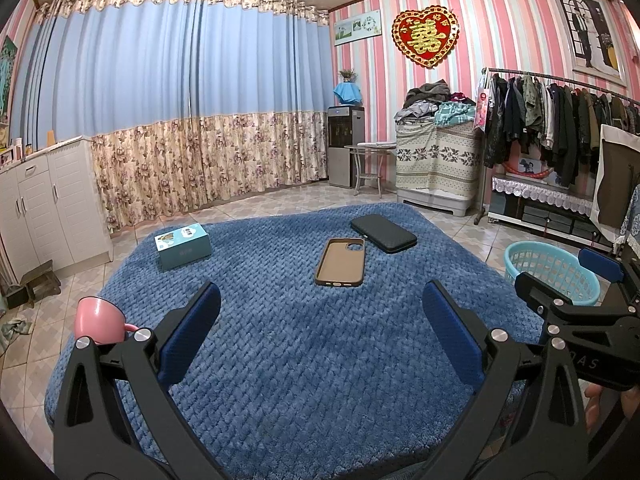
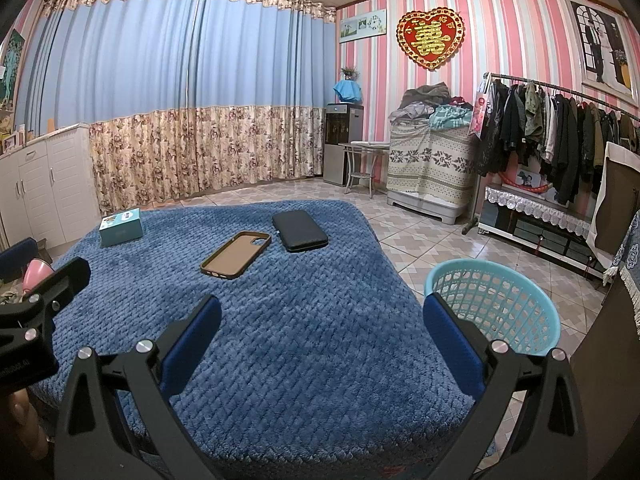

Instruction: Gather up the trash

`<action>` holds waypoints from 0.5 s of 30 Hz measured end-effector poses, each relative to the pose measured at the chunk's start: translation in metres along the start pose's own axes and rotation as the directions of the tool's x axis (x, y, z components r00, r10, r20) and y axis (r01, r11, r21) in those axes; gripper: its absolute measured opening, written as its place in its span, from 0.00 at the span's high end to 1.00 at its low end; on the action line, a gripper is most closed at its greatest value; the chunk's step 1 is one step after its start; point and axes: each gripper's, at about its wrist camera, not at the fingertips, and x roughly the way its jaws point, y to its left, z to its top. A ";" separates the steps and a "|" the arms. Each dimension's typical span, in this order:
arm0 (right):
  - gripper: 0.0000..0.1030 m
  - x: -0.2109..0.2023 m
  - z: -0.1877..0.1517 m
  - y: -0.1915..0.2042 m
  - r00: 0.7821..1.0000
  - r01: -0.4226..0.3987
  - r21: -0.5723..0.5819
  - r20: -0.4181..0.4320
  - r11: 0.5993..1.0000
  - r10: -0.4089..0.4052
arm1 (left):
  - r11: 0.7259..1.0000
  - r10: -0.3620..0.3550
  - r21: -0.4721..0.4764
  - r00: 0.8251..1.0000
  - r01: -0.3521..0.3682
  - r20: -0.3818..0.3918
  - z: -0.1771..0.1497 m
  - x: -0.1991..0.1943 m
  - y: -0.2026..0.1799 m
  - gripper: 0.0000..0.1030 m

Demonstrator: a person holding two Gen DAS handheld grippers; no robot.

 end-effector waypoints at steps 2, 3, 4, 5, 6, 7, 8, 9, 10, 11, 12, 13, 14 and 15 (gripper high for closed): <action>0.04 0.001 0.000 -0.001 1.000 0.000 0.000 0.000 1.000 0.000 | 1.000 0.000 0.000 1.000 0.000 0.001 0.000 0.000 0.000 0.05; 0.04 0.001 0.000 -0.001 1.000 0.000 0.000 -0.001 1.000 0.000 | 1.000 0.000 0.001 1.000 0.000 0.002 0.000 0.000 0.000 0.05; 0.04 0.000 0.000 0.000 1.000 0.000 0.000 -0.001 1.000 0.000 | 1.000 0.000 0.001 1.000 0.000 0.001 0.000 0.000 0.000 0.05; 0.04 0.000 0.000 0.000 1.000 0.000 0.000 0.000 1.000 0.000 | 1.000 0.000 0.002 1.000 0.000 0.001 -0.001 0.001 0.000 0.05; 0.04 0.000 0.000 -0.001 1.000 0.000 0.000 0.000 1.000 0.000 | 1.000 0.000 0.002 1.000 0.000 0.001 0.000 0.000 0.000 0.05; 0.04 0.000 0.000 0.000 1.000 0.000 0.000 0.000 1.000 0.000 | 1.000 0.000 0.003 1.000 0.000 0.002 -0.001 0.000 0.000 0.05; 0.04 0.001 0.000 -0.001 1.000 0.000 0.000 0.000 1.000 0.000 | 1.000 -0.001 0.002 1.000 0.001 0.002 -0.001 0.000 0.000 0.05; 0.04 0.001 0.000 -0.001 1.000 0.000 0.000 -0.001 1.000 0.000 | 1.000 0.000 0.003 1.000 0.000 0.002 -0.001 0.000 -0.001 0.05; 0.04 0.000 0.000 0.000 1.000 0.000 0.000 -0.001 1.000 0.000 | 1.000 0.000 0.003 1.000 0.000 0.002 -0.001 0.000 -0.001 0.05; 0.04 0.000 0.000 -0.001 1.000 -0.001 0.000 -0.001 1.000 0.001 | 1.000 -0.001 0.005 1.000 0.001 0.003 -0.001 0.000 -0.001 0.05; 0.04 0.000 0.000 0.000 1.000 0.000 0.000 0.000 1.000 0.000 | 1.000 -0.002 0.004 1.000 0.002 0.003 0.000 -0.001 -0.001 0.05; 0.04 0.000 0.000 0.000 1.000 0.000 0.000 0.000 1.000 0.000 | 1.000 -0.005 0.003 1.000 0.005 0.003 0.000 0.000 -0.001 0.05; 0.04 0.000 0.000 0.000 1.000 0.000 0.000 0.000 1.000 0.000 | 1.000 -0.008 0.003 1.000 0.008 0.004 0.000 0.000 0.000 0.05; 0.04 0.001 0.000 -0.001 1.000 0.000 0.000 -0.001 1.000 0.000 | 1.000 -0.010 0.002 1.000 0.010 0.004 0.001 0.000 0.001 0.05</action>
